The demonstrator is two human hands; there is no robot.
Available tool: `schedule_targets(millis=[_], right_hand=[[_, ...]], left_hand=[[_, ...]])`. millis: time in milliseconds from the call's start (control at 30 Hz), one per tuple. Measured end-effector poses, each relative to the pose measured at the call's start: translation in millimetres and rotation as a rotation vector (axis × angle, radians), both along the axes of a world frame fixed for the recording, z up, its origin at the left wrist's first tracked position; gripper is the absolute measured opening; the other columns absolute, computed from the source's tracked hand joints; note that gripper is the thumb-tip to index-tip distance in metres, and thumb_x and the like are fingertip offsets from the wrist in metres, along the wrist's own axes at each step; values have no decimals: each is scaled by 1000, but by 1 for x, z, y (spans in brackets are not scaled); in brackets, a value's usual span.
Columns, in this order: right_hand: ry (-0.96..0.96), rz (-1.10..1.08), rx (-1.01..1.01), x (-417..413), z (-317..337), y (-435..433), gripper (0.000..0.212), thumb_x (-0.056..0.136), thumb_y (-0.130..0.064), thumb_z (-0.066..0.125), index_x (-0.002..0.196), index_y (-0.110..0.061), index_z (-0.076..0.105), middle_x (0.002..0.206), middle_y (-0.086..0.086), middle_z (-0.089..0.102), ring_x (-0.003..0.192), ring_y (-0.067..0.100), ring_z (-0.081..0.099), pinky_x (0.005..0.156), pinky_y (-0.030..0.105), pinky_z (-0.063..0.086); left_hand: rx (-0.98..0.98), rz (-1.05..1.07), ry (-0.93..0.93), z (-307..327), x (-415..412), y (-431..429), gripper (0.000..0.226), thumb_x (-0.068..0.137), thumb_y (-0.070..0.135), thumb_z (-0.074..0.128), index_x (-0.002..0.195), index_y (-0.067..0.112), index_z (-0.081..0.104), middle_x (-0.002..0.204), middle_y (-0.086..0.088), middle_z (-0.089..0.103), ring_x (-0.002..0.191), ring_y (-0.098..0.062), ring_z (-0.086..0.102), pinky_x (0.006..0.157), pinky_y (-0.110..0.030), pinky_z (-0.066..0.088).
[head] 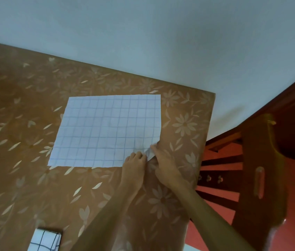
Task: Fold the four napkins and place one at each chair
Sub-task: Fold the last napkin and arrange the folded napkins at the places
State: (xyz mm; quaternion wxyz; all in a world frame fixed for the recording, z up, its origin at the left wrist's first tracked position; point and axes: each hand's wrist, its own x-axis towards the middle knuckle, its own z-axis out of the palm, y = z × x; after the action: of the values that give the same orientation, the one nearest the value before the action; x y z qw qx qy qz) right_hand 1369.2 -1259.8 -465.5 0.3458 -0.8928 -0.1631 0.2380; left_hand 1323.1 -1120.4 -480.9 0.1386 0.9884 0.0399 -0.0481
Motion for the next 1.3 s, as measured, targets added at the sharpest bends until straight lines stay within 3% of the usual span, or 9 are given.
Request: schedule_targets(millis=[133,300,400,533,700,900,1033,1167,1300], right_hand=[[-128,125,-153,-25,0,-9,64,92,-10,50,151,-23,32,135,7,42,125,23,38,103,34,39],[-310,25,-171,-62,1,-32,42,68,4,70,104,-18,72,113,10,52,109,28,50,79,33,52],[-347,-12,-246,-84,7,-45,31,59,-2,80,83,-18,69,127,16,53,122,33,48,89,41,50],[-418,3,-280,-121,11,-54,21,65,-10,75,84,-17,69,106,6,67,114,31,59,100,38,34],[-380,-8,-319,-165,26,-53,17,73,-11,67,88,-16,72,89,-2,71,98,21,66,106,35,24],[-344,40,-183,-203,61,-51,13,79,-16,66,91,-14,71,80,0,71,81,23,63,83,33,43],[-444,111,-166,-214,74,-46,16,83,-22,64,95,-15,69,77,-1,68,73,23,64,74,41,51],[-461,133,-85,-222,90,-41,14,88,-29,65,97,-18,68,82,-5,67,75,15,62,75,33,50],[-383,272,-138,-227,99,-50,29,81,-42,72,103,-24,67,86,-10,63,82,9,58,77,21,38]], left_hand=[[-207,1,60,2,-41,0,22,90,11,55,109,14,65,124,3,62,115,-19,52,94,-33,46],[-600,-2,248,35,-99,8,14,98,36,40,91,32,51,79,9,55,71,-3,51,65,-25,40],[-681,150,222,44,-137,24,20,98,38,38,83,25,43,68,1,45,58,-10,42,57,-39,39],[-766,426,53,57,-174,36,23,99,23,40,76,23,43,66,-4,41,59,-9,40,61,-30,29],[-847,632,-43,75,-211,62,18,94,27,39,78,25,47,64,3,42,59,-14,44,65,-40,39],[-887,535,-116,92,-236,77,17,91,34,43,75,34,48,56,17,46,53,-3,41,64,-42,41],[-836,450,-4,101,-244,80,32,82,64,60,100,39,53,89,18,67,84,-6,64,79,-40,50],[-898,318,10,116,-247,78,16,84,23,77,93,25,64,82,18,70,77,0,65,69,-13,46],[-1075,418,-57,121,-253,91,9,83,11,77,85,13,69,73,6,70,72,-12,65,65,-23,51]])
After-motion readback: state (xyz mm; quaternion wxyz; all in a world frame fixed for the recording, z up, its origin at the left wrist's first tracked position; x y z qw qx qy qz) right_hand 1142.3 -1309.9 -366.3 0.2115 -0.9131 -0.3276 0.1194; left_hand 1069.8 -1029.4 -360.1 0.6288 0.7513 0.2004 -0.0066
